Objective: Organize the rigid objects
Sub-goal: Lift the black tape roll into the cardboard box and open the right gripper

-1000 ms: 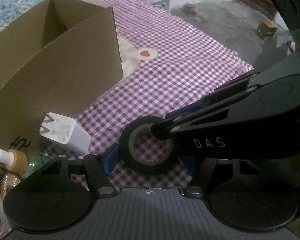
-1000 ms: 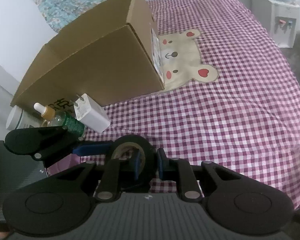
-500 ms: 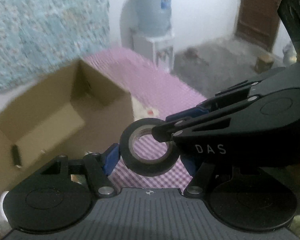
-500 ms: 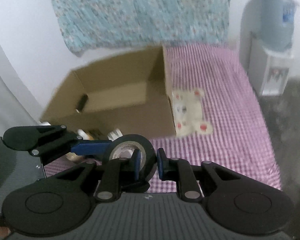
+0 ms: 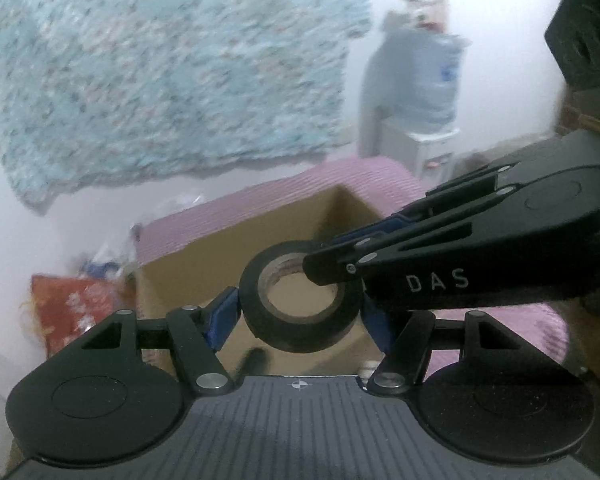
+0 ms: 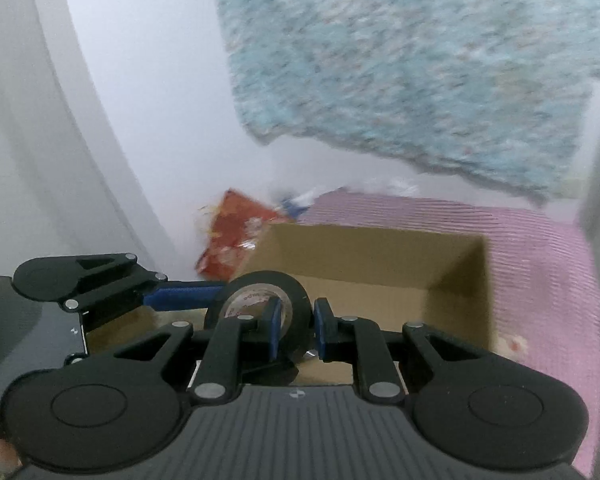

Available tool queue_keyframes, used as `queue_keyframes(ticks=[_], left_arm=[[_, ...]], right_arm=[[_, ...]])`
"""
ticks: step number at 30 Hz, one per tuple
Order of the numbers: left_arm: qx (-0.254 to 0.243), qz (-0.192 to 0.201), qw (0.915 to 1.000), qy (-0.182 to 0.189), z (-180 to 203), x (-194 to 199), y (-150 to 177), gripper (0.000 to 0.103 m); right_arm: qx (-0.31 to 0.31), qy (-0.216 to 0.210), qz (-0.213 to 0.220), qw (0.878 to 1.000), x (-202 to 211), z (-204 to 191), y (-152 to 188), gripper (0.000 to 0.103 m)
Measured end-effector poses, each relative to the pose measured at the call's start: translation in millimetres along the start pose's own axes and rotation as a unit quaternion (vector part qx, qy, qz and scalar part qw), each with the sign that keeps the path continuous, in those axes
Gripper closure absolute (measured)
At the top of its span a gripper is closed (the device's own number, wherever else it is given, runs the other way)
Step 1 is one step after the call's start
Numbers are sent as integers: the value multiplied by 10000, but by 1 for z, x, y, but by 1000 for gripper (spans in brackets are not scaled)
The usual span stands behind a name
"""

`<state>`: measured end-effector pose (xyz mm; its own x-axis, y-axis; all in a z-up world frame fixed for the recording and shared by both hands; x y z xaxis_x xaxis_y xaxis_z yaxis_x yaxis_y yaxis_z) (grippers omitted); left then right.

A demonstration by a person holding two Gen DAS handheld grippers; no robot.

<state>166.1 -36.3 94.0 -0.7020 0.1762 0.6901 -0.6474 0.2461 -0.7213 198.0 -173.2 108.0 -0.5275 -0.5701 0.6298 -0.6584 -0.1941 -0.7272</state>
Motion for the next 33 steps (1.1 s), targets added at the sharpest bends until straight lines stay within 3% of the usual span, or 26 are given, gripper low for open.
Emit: queue_keyframes(ticks=[5,9,18,23,27,33], left_arm=[[553,-749,9957,3,-55,-59,-15,37],[683,-1275,9894,-128,-75,-104,-21,37],[651,-2123,9745,-332,-83,-166,-4,37],[617,-2318,9694,-529,-85,-182,1,34],[579,-2304,9692,-653,-86,-184,-2,25],[722,-2068,9743,-522,-86,-160,-10,20]], right_arm=[[-146,-386,-701,9967,-82,21,-47,84],[-444,-555,-1231,9898,-144,37,-60,84],[-1083,-738,-2061,9697,-230,72,-31,84],[-1435,-789,-2237,9608,-264,85,-12,85],[-1667,-802,-2233,9570,-283,89,-3,85],[-1949,-795,-2038,9561,-269,91,-4,85]])
Point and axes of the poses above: each gripper's, at about its wrist camera, not at the fingertips, and x roughly against the way its jaws point, z to its right, y to its underside, the point moved 1 cm from there along -x, roughly the way its jaws point
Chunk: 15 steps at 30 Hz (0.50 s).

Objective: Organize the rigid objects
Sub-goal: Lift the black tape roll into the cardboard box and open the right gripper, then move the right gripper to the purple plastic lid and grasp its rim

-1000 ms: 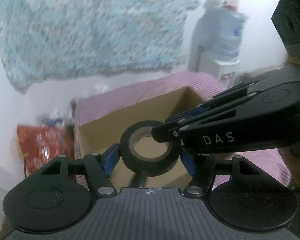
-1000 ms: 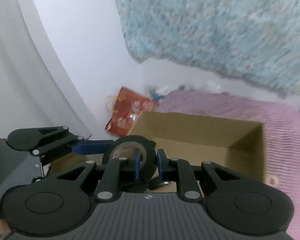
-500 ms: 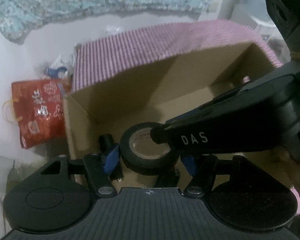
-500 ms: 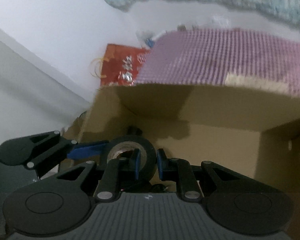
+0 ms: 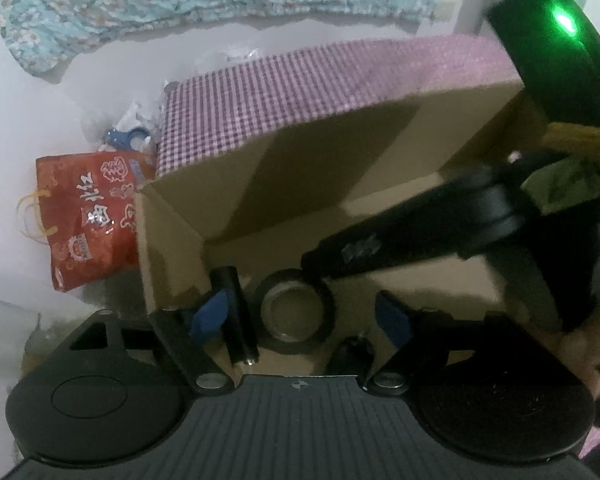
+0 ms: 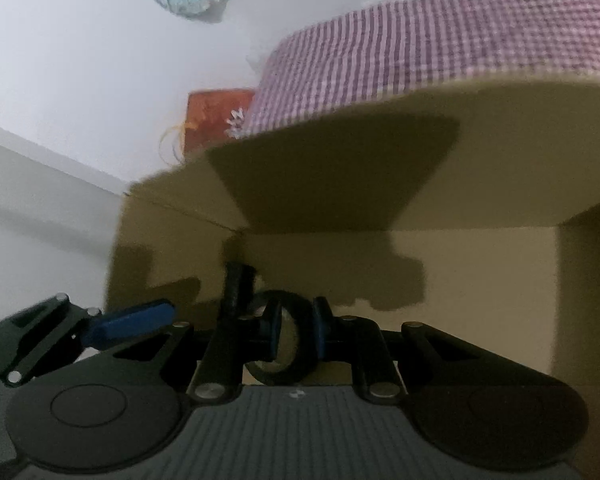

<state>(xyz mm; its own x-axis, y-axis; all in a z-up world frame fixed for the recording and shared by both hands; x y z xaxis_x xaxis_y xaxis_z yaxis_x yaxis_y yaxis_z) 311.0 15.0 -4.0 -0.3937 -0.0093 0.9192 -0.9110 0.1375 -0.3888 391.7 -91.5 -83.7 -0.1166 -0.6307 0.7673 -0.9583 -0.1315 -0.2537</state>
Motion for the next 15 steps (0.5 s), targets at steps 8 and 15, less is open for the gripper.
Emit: queue_keyframes(ticks=[8,15], left_arm=[[258,891,9946,462,-9,84,20,7],[467,1666,9807,907,-7,157,79,4]], right_arm=[[-293,-746,762,9939,104,-4,27,84],[-334,-2017,1507,9672,203,-17,113,83]])
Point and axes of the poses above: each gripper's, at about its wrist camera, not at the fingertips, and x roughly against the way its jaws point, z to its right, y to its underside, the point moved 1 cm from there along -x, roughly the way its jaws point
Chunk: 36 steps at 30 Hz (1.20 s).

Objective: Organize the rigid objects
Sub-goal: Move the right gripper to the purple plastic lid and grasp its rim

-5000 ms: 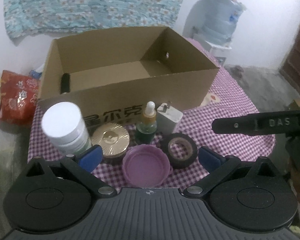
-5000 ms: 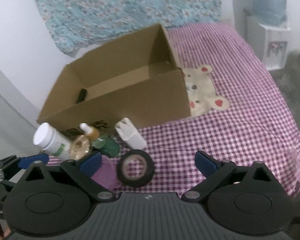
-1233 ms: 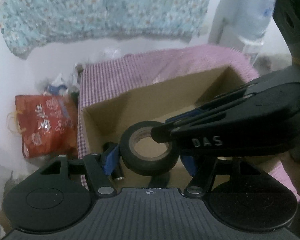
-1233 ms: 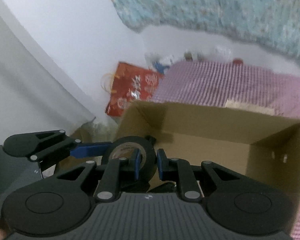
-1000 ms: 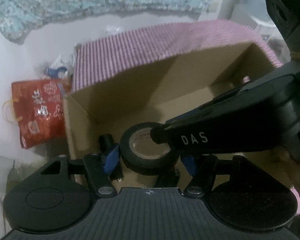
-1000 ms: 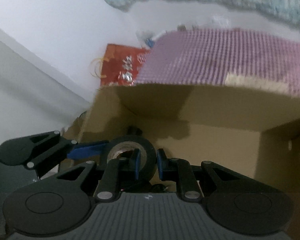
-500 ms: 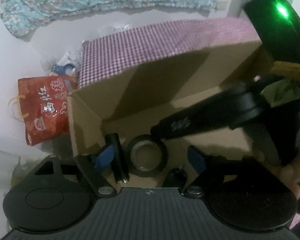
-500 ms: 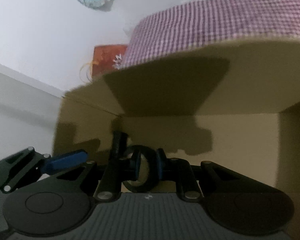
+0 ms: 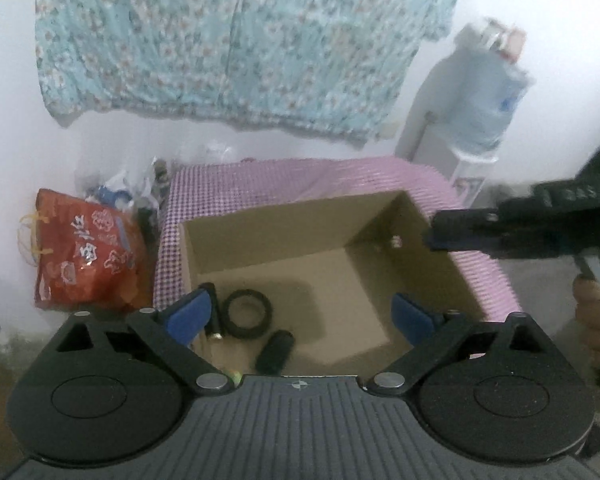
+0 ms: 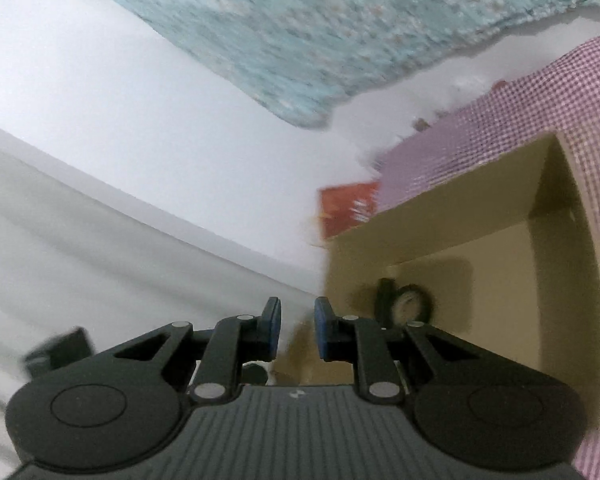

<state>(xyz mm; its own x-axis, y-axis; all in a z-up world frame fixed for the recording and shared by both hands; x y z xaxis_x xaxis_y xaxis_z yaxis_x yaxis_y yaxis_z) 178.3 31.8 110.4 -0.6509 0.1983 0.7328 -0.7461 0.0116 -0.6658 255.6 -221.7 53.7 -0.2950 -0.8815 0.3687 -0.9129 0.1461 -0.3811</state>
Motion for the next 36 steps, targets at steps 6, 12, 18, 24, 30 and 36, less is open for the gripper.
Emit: queue_keyframes(ticks=[6,12,18,24,30,36], left_arm=[[160,173,9996,165,10,28,44,2],[65,-461,9986,252,32,-9,96,2],[-302,-1224,9918,215,57,-67,134,4],[-618,-1529,9863,-78,62,-102,151,8],[-643,-1707,9832,-17,63,-113,168,11],[-717,-1888,9794,-11,61,-125,177,20]], right_arm=[[-72,-87,367,9993,63,-1,74,83],[-110,1118,119,9936,63,25,145,82],[-118,1927,-335,9806,17,48,182,82],[135,2177,-485,9747,-12,53,179,81],[345,2438,-802,9659,-40,69,172,80],[520,2593,-1047,9587,-62,81,173,80]])
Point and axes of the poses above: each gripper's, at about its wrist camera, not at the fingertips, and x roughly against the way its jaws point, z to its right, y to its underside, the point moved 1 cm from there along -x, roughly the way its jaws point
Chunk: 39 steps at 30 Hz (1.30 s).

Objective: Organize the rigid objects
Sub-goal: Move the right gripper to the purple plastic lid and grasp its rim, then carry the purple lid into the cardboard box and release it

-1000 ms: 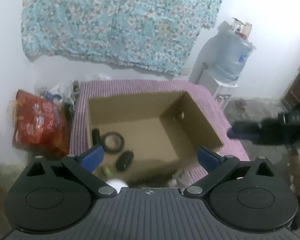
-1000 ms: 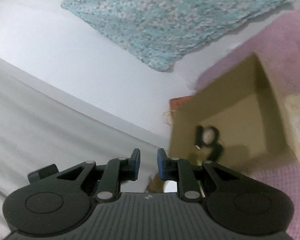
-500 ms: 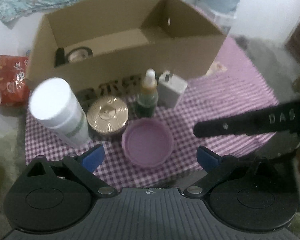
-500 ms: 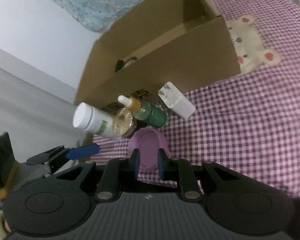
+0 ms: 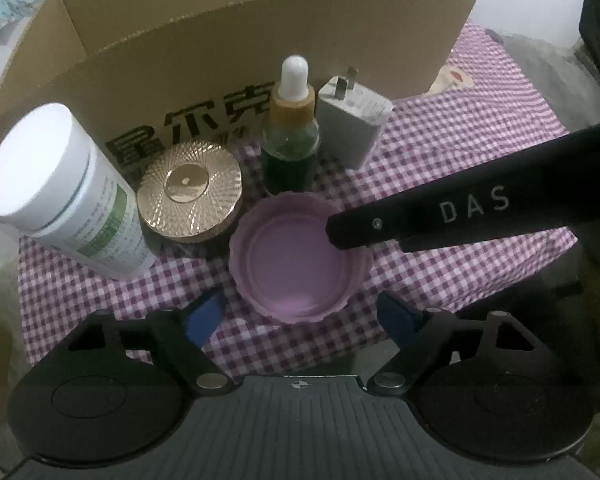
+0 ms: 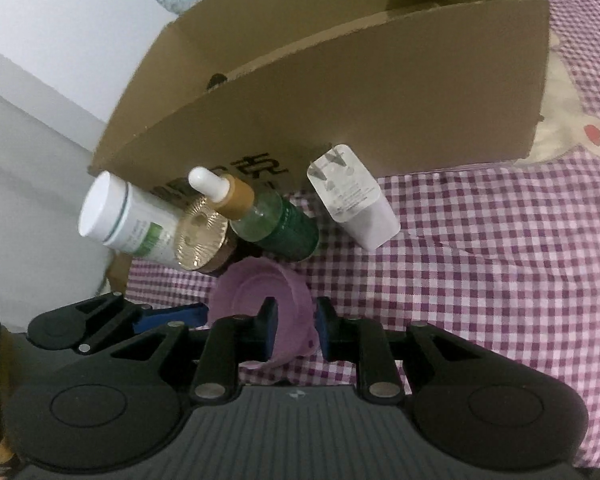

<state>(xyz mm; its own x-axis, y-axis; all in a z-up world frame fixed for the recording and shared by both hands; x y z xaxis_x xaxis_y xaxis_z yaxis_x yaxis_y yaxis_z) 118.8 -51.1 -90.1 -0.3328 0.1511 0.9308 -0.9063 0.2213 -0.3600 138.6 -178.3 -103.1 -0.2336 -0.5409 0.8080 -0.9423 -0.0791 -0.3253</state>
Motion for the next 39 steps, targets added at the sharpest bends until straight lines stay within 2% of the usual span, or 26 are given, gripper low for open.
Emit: queue_keyframes(ticks=[4,11,15,20,29,39], left_arm=[[22,-26,10000,-16,-1,-4,0,22],[-37,51,9999,-81,1,-5,-4,22],[-29,130,9999,-96,3,-4,-6,30],[-14,143,9999,-96,3,1,-7,31],[-74,316,9995,-50,14,27,1,31],[-241,1052,9941,-62,34,96,14,31]], right_arm=[[103,106,-86,9999,-11,0,0,81],[153,14,-73,9999,-14,0,-1,80],[138,-43,-52,9999,-15,2,-1,81],[47,-88,-15,9999,-16,5,-1,83],[-48,-121,115,9998,13,12,10,83],[227,-3,816,9964,85,-12,30,83]])
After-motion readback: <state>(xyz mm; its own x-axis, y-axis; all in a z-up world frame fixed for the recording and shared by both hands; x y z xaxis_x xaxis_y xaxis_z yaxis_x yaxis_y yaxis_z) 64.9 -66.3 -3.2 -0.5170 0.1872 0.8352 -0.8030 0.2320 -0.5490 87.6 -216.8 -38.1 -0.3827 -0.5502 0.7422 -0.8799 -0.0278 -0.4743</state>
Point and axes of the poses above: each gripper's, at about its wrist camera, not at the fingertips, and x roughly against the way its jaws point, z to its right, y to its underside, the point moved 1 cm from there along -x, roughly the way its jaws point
